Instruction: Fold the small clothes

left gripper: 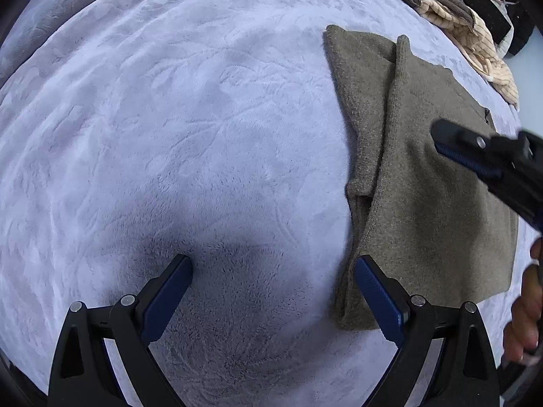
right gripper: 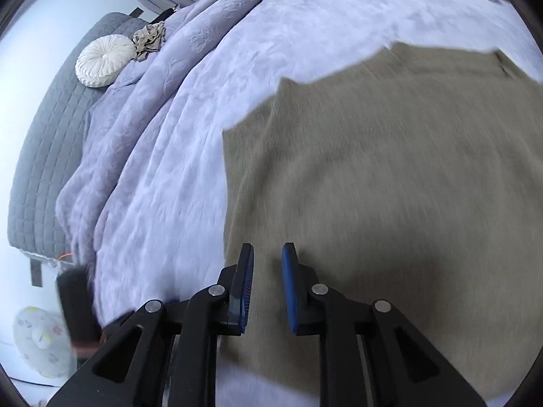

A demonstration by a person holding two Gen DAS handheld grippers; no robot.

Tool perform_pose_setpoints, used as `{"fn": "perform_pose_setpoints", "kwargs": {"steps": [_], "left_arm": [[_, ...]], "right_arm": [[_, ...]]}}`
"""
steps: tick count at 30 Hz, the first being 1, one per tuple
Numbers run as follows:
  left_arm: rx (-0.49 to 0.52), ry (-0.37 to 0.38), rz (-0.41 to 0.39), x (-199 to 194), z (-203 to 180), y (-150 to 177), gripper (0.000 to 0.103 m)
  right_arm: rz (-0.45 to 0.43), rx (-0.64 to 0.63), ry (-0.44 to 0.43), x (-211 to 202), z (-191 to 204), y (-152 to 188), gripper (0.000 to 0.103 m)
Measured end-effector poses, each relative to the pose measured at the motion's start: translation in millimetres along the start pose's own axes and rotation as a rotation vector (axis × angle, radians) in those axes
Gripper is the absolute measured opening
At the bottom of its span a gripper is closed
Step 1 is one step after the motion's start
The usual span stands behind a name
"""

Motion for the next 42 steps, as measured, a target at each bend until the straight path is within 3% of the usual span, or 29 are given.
{"fn": "perform_pose_setpoints", "kwargs": {"steps": [4,8,13,18,22,26,33,39,42], "left_arm": [[-0.006,-0.002,-0.006,3,10,-1,0.096],[0.010,-0.015,-0.007,7,18,1,0.096],[0.027,-0.024,-0.001,11,18,4,0.097],[0.034,-0.020,0.009,14,23,1,0.097],[0.036,-0.026,0.008,16,24,1,0.097],[0.040,-0.036,0.009,17,15,0,0.097],[0.055,-0.068,0.020,19,8,1,0.097],[0.043,-0.058,0.022,19,5,-2,0.097],[0.014,0.012,0.014,10,1,-5,0.097]], "right_arm": [[0.012,-0.040,0.045,31,2,-24,0.019],[0.048,-0.126,0.079,46,17,-19,0.019],[0.081,-0.200,0.043,38,38,-5,0.022],[0.087,-0.026,-0.067,11,18,21,0.022],[0.092,0.105,-0.157,-12,0,58,0.047],[0.140,0.213,-0.200,-22,-13,101,0.048],[0.131,0.357,-0.237,-36,-35,155,0.048],[0.064,0.494,-0.288,-34,-50,165,0.050],[0.040,0.526,-0.312,-31,-53,163,0.050]]}}
Point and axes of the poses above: each gripper's, at about its wrist camera, not at the fingertips, and x roughly the way its jaws point, z to its left, y to its underside, the point moved 8 cm from there along x, roughly the way its jaws point, and after that the axes turned 6 degrees about -x, right-handed, at the moved point
